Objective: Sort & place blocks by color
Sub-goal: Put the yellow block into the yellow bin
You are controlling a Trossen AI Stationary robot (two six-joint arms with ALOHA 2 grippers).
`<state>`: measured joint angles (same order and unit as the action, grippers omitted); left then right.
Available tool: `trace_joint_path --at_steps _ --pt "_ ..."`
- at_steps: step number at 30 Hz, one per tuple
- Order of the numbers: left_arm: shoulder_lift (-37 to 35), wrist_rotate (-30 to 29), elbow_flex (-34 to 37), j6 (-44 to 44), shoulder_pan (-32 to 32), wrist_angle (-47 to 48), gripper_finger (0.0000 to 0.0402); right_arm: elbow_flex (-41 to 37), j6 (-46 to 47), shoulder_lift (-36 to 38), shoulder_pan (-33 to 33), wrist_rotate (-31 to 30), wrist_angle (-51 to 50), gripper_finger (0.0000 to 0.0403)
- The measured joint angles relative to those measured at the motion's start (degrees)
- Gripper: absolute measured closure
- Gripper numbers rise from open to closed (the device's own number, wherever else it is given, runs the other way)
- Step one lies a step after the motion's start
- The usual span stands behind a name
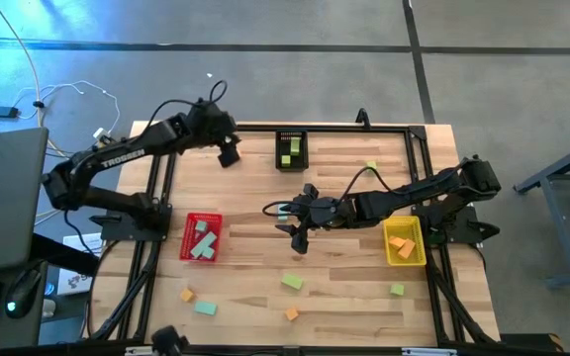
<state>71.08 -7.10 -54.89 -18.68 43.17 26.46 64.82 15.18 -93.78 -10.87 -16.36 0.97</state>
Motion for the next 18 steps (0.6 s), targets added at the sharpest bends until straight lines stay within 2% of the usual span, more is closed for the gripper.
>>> trace_joint_path --at_steps 10,18 --pt "8.2 1.2 -0.05 -4.02 4.88 2.16 0.0158 0.0 -0.17 -0.04 0.0 -0.02 -0.29 0.0169" --pt "17.4 3.07 -9.06 -6.07 6.36 14.59 0.0158 -0.04 0.82 -0.07 0.0 -0.04 -2.08 0.0169"
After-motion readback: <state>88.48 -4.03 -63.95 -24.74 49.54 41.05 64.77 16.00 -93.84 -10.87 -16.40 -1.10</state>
